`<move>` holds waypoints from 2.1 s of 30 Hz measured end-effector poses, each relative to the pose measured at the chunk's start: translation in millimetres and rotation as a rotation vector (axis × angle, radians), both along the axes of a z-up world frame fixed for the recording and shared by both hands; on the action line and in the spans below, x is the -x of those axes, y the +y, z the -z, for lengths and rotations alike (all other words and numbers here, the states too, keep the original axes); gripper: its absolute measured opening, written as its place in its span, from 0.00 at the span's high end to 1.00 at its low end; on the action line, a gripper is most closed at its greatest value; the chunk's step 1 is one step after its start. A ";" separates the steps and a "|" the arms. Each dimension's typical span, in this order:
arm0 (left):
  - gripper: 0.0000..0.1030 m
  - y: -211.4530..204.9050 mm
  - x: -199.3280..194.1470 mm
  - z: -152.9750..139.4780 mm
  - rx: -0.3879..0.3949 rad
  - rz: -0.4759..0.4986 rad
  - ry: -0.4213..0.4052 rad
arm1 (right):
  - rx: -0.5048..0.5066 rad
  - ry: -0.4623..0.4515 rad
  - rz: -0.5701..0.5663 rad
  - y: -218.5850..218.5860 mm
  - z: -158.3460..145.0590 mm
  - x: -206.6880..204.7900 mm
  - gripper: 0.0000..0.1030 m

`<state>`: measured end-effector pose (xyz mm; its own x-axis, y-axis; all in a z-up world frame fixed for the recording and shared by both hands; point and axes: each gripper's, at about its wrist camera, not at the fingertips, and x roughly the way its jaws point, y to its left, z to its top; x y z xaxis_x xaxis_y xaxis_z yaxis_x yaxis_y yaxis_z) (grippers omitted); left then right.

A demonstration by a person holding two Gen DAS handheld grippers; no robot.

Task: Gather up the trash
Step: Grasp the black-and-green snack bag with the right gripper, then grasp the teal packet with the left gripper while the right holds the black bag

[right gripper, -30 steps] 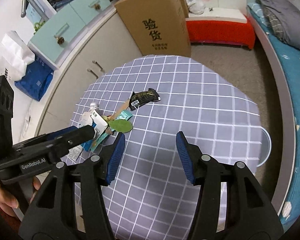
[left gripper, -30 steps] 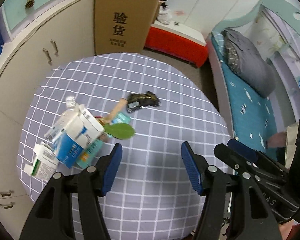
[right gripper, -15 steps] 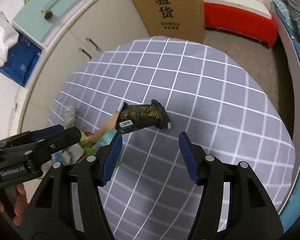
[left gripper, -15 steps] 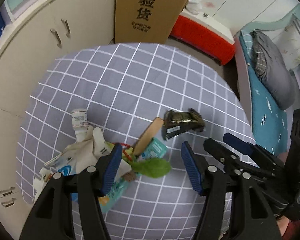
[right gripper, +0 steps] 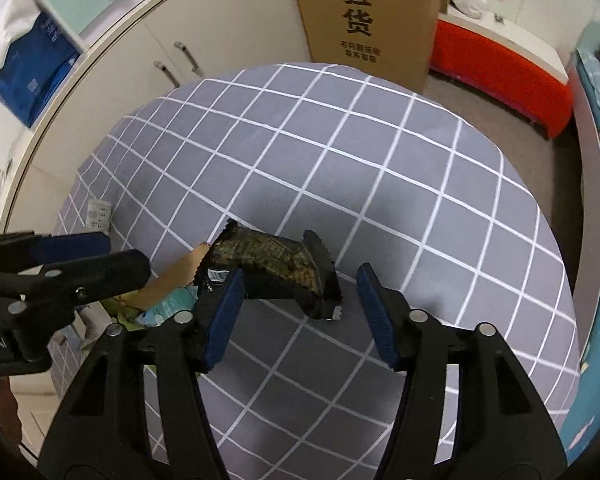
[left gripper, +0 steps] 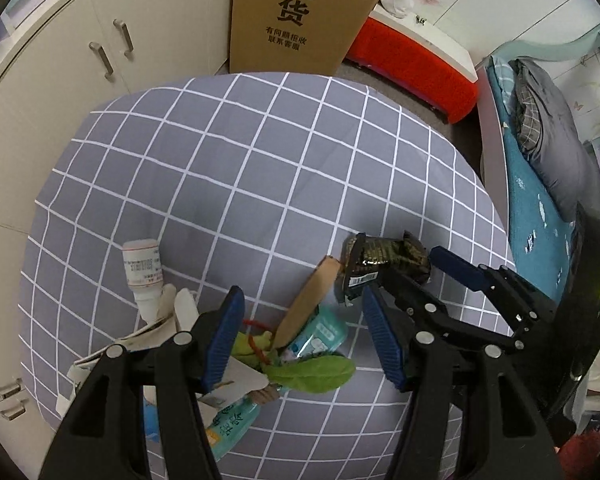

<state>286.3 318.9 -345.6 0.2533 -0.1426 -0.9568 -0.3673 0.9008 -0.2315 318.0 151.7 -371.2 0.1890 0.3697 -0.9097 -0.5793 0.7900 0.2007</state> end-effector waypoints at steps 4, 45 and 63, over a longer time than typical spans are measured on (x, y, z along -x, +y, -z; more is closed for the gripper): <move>0.41 1.8 0.4 0.7 0.001 -0.005 0.002 | -0.001 0.014 -0.029 1.2 1.3 0.1 0.83; 0.70 -82.4 -21.2 12.8 -0.180 0.282 0.080 | -0.126 0.092 0.219 -94.4 -21.7 19.2 0.87; 0.78 -135.7 23.8 -91.8 -0.058 0.296 -0.224 | -0.216 -0.005 0.343 -148.2 -80.1 88.8 0.89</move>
